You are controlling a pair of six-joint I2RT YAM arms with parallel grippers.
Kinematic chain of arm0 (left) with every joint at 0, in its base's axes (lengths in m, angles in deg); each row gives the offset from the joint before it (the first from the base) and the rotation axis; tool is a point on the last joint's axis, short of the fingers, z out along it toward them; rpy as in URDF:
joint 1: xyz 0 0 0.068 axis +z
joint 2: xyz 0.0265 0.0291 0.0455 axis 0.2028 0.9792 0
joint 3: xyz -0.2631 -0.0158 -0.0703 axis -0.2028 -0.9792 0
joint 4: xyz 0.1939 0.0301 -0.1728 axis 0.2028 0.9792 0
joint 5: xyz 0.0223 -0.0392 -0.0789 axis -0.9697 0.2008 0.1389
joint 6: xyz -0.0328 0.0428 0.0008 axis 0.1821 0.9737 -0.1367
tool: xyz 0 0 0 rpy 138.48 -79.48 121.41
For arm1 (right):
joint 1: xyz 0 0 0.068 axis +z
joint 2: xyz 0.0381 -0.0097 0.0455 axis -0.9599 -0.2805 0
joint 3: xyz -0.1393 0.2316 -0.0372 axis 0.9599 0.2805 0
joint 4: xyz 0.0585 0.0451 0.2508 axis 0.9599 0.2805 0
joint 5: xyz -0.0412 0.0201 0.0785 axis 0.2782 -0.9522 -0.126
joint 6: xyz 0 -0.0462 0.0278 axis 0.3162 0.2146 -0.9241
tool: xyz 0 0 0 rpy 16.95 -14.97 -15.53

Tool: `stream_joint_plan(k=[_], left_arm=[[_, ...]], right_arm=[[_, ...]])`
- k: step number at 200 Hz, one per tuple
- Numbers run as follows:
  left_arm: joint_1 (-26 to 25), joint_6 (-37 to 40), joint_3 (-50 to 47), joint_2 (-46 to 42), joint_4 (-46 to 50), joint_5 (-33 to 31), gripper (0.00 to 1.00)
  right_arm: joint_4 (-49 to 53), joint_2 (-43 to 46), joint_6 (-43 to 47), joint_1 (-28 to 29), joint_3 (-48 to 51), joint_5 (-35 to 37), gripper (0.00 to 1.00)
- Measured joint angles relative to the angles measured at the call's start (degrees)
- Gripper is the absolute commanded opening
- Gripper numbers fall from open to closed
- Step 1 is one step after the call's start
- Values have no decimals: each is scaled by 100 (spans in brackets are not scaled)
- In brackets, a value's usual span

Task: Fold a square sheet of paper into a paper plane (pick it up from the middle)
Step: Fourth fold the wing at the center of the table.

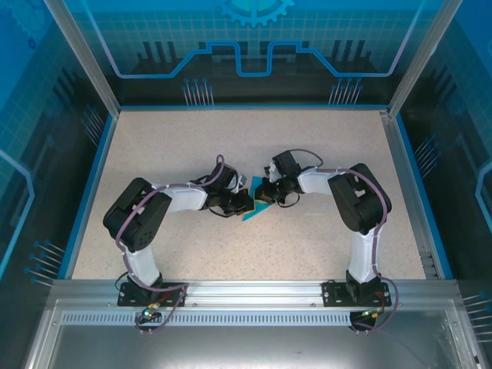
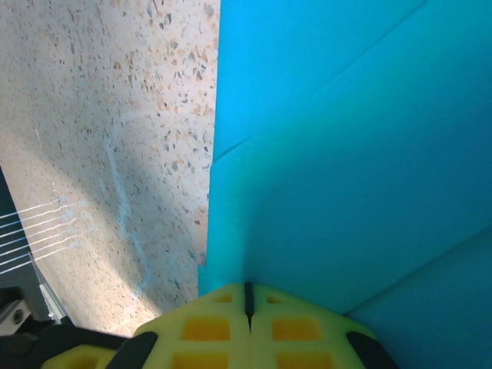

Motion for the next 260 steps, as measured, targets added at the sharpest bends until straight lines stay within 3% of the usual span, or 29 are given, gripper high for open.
stream_joint_plan(k=[149, 260], left_arm=[[0, 153, 31, 107, 367, 0, 3], [2, 170, -719, -304, -203, 2, 3]], right_arm=[[223, -52, 24, 0, -138, 4, 4], [356, -87, 85, 0, -216, 2, 4]])
